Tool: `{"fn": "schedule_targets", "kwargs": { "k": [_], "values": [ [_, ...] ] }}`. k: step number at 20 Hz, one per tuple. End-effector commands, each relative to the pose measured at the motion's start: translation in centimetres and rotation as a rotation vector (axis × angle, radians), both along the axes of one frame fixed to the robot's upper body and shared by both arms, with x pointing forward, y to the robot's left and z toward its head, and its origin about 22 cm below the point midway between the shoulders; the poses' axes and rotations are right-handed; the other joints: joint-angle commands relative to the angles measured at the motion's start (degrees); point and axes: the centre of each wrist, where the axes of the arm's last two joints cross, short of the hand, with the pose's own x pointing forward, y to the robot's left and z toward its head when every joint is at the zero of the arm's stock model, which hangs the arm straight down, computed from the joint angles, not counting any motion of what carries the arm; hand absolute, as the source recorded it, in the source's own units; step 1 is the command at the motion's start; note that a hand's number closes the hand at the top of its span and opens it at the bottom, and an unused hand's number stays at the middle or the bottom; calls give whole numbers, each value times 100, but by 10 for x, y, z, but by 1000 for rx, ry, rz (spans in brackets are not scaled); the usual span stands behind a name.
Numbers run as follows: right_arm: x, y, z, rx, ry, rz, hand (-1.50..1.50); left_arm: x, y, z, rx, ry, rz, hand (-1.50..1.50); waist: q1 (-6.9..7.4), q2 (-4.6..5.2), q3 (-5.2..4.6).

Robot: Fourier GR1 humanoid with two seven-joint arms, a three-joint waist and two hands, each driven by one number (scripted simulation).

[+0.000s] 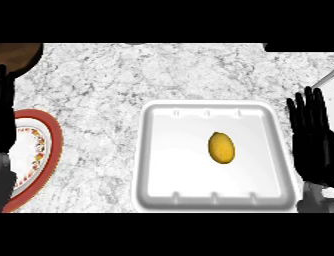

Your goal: Pick the lemon from the tray and place it in the tiered basket

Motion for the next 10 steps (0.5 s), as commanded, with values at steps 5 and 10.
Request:
{"fn": "schedule_targets", "kwargs": {
  "k": [5,10],
  "values": [
    [2,-48,51,-432,-110,-318,150,-52,-19,-105,88,409,-58,0,-152,-80,-15],
    [-33,-66,-5,-178,189,-890,-150,-75,-23,-133,51,546,-88,0,-389,-118,3]
  ]
}}
